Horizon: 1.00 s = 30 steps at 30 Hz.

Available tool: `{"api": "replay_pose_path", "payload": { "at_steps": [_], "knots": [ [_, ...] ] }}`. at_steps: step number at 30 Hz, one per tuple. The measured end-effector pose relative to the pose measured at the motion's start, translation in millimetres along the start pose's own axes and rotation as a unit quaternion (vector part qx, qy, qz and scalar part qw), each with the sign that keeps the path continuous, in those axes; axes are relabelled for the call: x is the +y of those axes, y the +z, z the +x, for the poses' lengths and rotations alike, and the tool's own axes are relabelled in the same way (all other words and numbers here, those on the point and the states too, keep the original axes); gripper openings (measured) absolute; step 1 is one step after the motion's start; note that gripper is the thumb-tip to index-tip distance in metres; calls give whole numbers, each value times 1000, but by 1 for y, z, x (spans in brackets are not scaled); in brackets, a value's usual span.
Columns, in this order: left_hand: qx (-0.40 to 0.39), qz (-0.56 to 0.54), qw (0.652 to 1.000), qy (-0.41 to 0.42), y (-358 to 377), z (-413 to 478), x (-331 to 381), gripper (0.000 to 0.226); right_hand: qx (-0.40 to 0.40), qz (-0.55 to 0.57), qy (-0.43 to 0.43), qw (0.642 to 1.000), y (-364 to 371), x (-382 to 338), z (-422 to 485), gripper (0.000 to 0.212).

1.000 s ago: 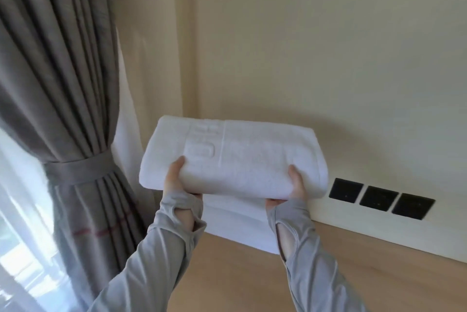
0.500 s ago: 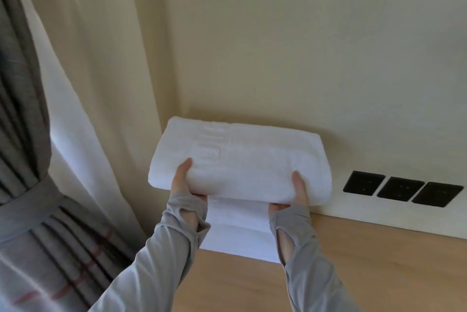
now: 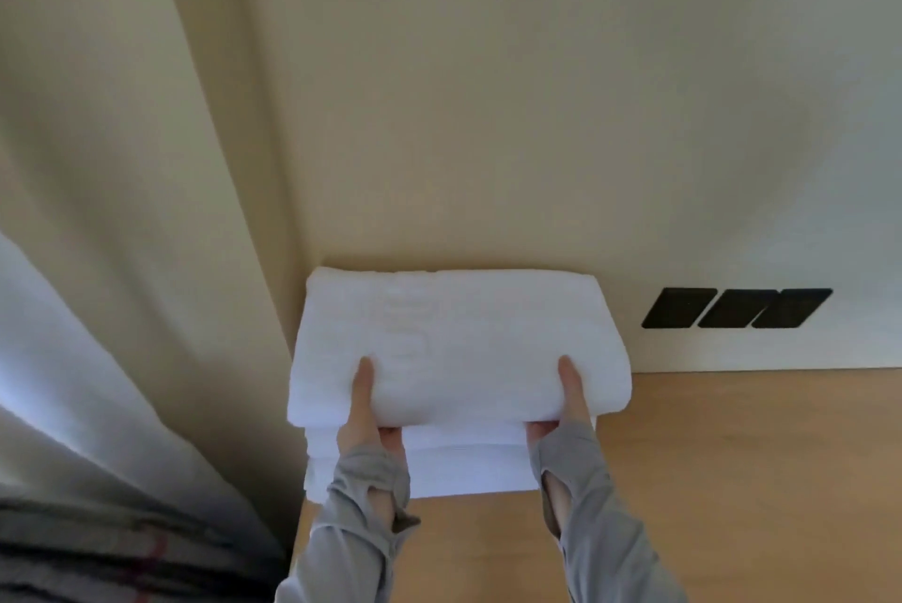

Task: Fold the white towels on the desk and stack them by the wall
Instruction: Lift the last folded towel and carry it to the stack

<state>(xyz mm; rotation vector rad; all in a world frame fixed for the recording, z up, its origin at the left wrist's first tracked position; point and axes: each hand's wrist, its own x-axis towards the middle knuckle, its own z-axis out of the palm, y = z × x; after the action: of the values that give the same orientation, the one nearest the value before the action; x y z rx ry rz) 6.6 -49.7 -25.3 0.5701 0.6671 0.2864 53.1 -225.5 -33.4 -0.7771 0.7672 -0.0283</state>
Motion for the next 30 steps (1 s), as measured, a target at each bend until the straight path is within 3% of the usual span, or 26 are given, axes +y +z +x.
{"api": "replay_pose_path", "payload": {
  "at_steps": [3, 6, 10, 16, 20, 25, 27, 30],
  "knots": [
    [38, 48, 998, 15, -11, 2, 11, 57, 41, -67, -58, 995, -16, -12, 0, 86],
    [89, 118, 988, 31, -29, 14, 37, 90, -15, -129, -49, 990, -35, -34, 11, 106],
    [27, 220, 975, 16, -39, 23, 62, 87, -117, -118, 40, 985, -41, -65, 28, 72],
    [29, 355, 934, -11, -31, 43, 87, 96, -156, -205, 111, 960, -26, -94, 44, 62],
    [11, 422, 906, -19, -16, 60, 103, 112, -175, -312, 90, 929, -4, -105, 38, 49],
    [0, 414, 910, 24, -9, 65, 101, 79, -218, -309, -87, 922, 2, -115, 40, 43],
    [-14, 416, 909, 25, -13, 66, 96, 71, -225, -311, -105, 917, -4, -112, 44, 44],
    [-4, 422, 906, 40, -15, 68, 86, 65, -171, -327, -60, 928, -11, -97, 56, 40]
  ]
}}
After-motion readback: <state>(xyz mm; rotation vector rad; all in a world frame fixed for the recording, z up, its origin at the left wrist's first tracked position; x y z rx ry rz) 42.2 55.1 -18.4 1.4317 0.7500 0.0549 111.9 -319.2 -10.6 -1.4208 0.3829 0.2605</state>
